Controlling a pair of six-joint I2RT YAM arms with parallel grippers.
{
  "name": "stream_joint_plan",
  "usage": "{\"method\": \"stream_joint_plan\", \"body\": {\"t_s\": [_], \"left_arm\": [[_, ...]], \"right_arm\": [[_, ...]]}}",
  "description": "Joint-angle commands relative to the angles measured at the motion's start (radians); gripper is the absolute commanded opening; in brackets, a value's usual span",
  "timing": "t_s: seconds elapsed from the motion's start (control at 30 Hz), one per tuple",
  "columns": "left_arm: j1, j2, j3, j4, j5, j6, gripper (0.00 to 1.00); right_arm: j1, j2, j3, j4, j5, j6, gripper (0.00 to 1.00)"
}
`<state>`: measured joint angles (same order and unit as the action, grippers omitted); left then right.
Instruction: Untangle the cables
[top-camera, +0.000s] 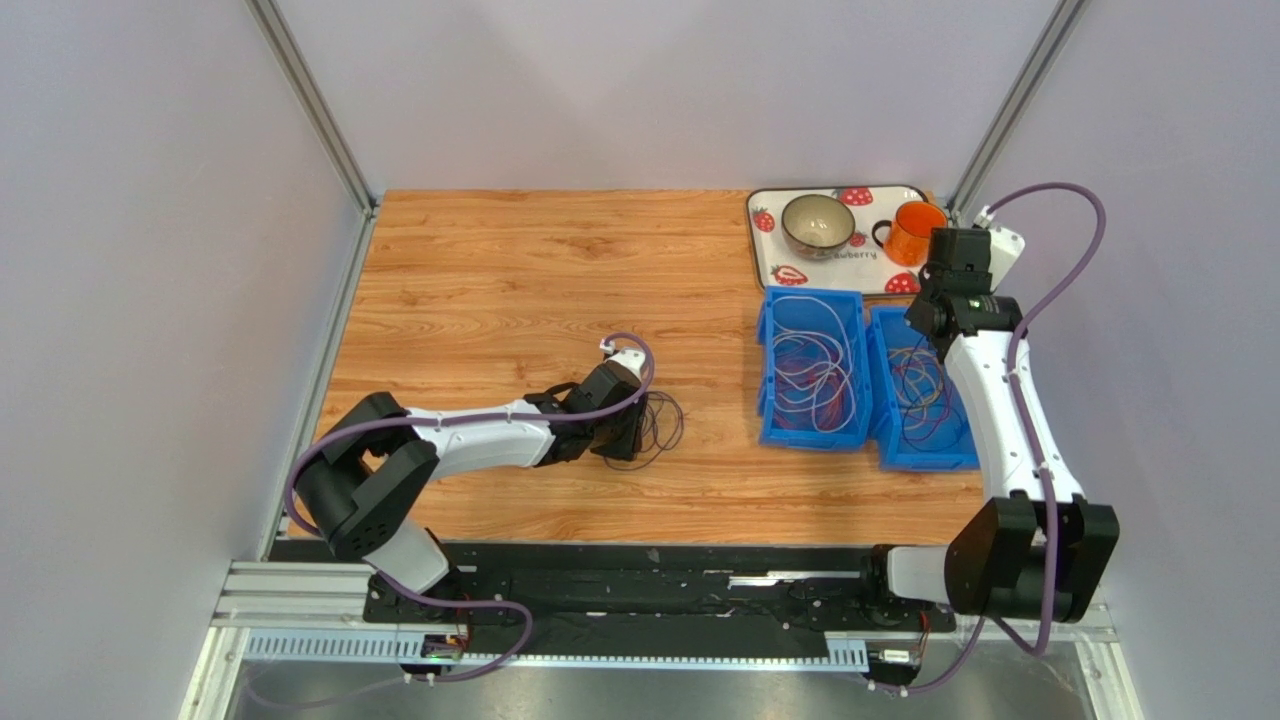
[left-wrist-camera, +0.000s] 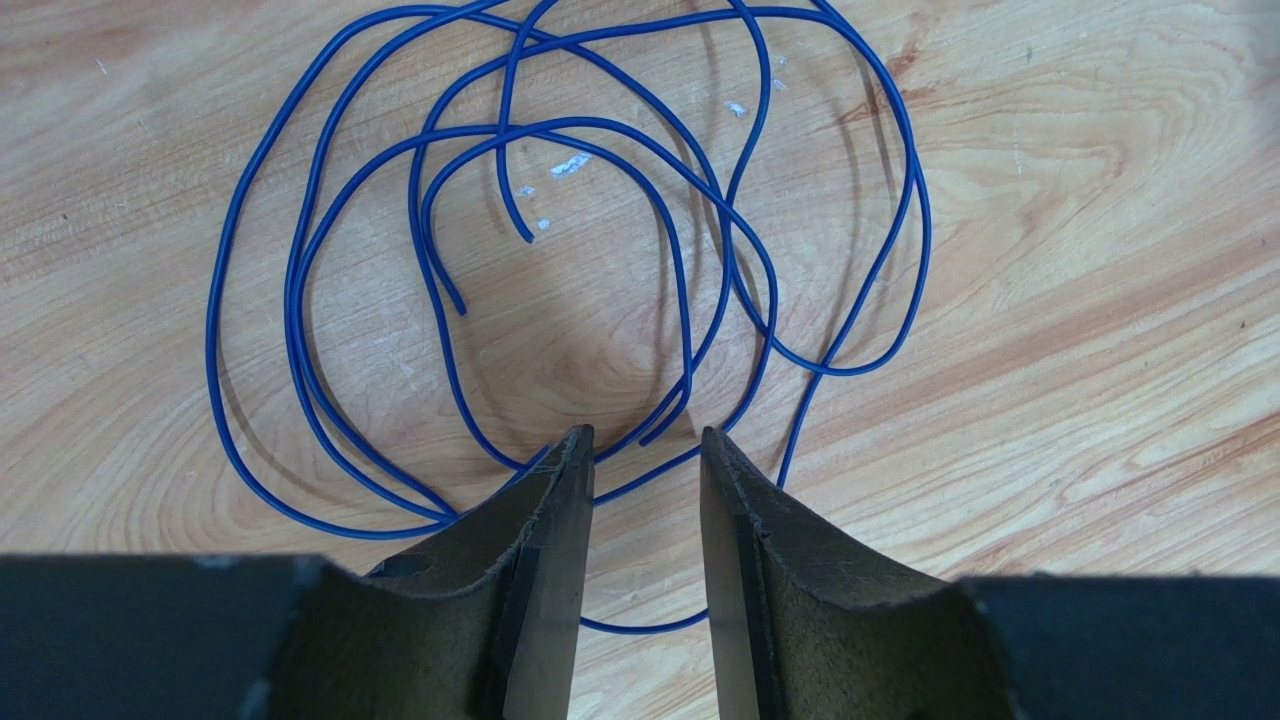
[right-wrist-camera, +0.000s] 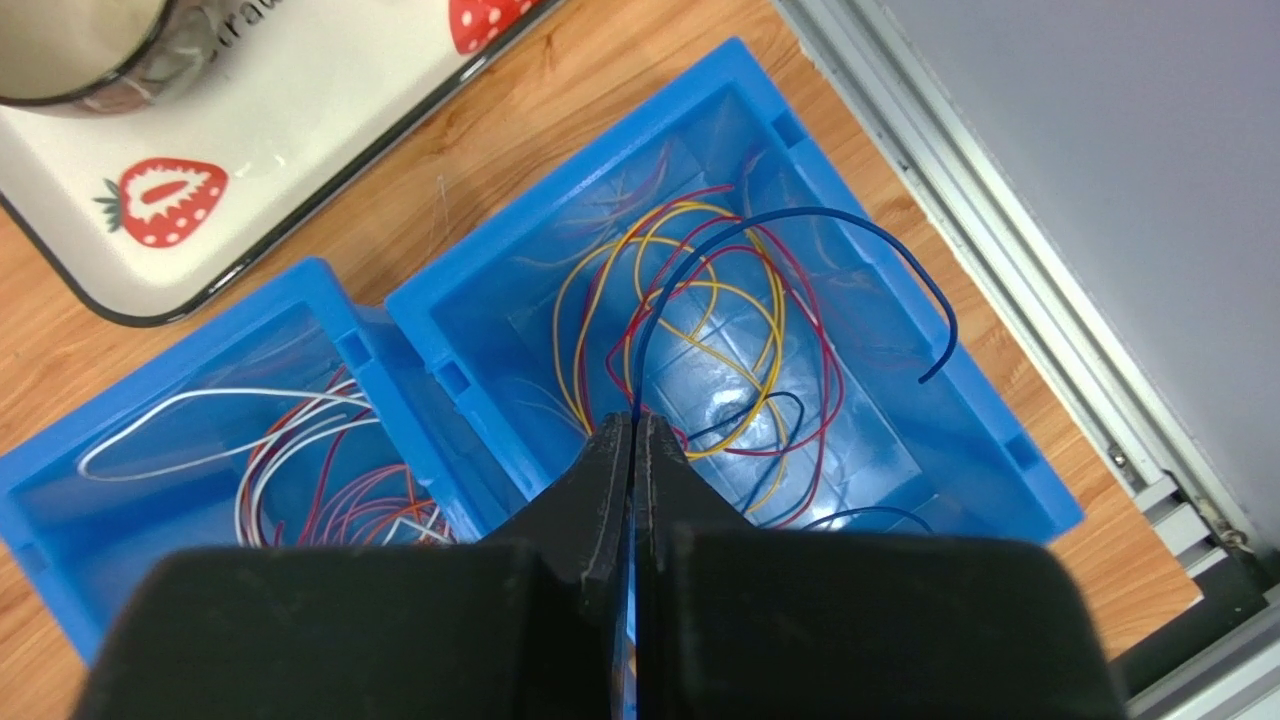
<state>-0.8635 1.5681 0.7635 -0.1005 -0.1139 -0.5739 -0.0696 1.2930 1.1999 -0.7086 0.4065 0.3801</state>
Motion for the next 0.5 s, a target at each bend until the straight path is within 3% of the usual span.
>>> {"method": "stream_joint_plan", "body": {"t_s": [0.0,0.47], "left_arm": [[-0.005,-0.034,-0.006,0.039,-0.001,0.009,0.41],[-0.005,-0.031,-0.006,0.047,-0.003,0.009,0.4]], "right_arm": [[-0.015,0.057,-0.019,0.084,-0.038,0.048,0.0],[-0.019,0.202,-0.011,0.115,-0.141,0.043,0.0]]}}
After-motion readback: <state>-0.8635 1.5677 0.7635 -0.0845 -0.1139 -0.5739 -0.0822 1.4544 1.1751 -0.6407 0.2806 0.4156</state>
